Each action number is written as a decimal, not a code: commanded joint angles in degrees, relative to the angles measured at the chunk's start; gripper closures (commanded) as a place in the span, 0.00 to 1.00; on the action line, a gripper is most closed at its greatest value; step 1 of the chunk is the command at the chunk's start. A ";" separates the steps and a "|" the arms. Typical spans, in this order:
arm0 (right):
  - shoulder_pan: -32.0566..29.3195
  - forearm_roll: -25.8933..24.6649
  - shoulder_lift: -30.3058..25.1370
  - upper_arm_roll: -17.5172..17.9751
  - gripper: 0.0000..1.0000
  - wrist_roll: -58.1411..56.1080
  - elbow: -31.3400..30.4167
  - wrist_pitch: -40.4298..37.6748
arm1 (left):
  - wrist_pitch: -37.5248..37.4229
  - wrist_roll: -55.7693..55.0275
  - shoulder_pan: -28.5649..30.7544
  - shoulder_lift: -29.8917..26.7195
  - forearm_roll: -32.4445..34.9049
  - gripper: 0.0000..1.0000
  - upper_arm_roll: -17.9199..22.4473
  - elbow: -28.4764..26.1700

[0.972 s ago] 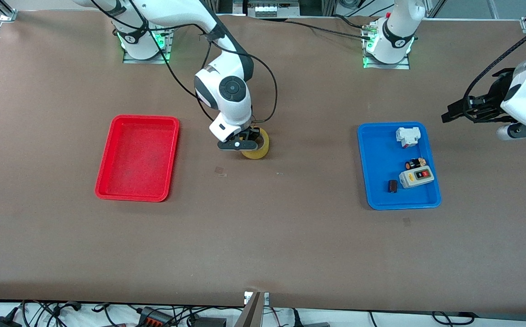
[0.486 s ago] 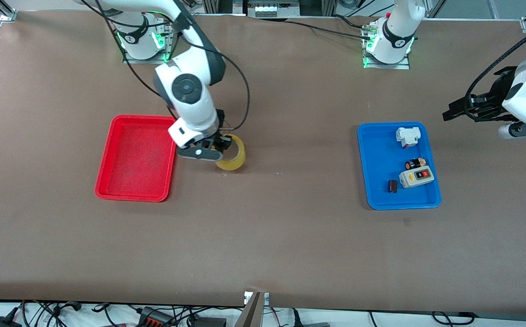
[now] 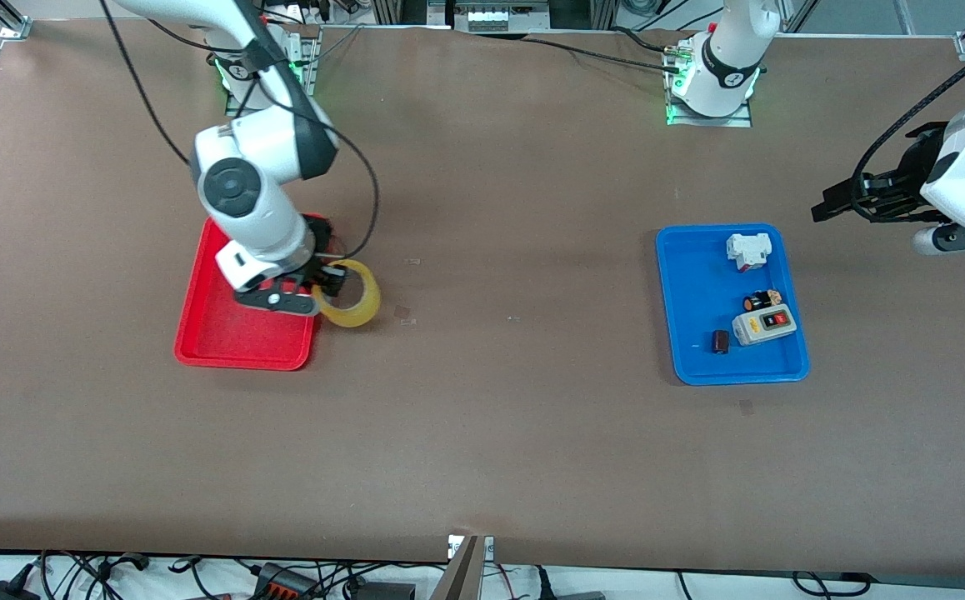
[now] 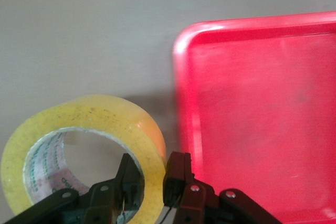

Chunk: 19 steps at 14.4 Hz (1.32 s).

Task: Place and move tape with both arms
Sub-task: 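Carry the tape roll with the right gripper into the red tray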

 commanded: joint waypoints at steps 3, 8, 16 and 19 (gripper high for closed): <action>-9.37 -0.33 -5.56 1.03 0.88 -13.37 -9.19 2.83 | -0.68 1.00 0.29 -0.27 -0.83 0.00 -0.19 0.29; -17.46 -0.33 -3.37 1.03 0.88 -25.26 -14.66 11.54 | -0.68 1.00 0.29 -0.27 -0.65 0.00 -0.19 0.29; -18.45 -0.24 2.00 1.03 0.75 -27.03 -14.92 16.81 | -0.68 1.00 0.21 -0.27 -0.65 0.00 -0.28 0.29; -18.36 -0.24 1.30 1.03 0.14 -27.03 -14.66 16.55 | -0.68 1.00 0.29 -0.36 -0.65 0.00 -0.19 0.29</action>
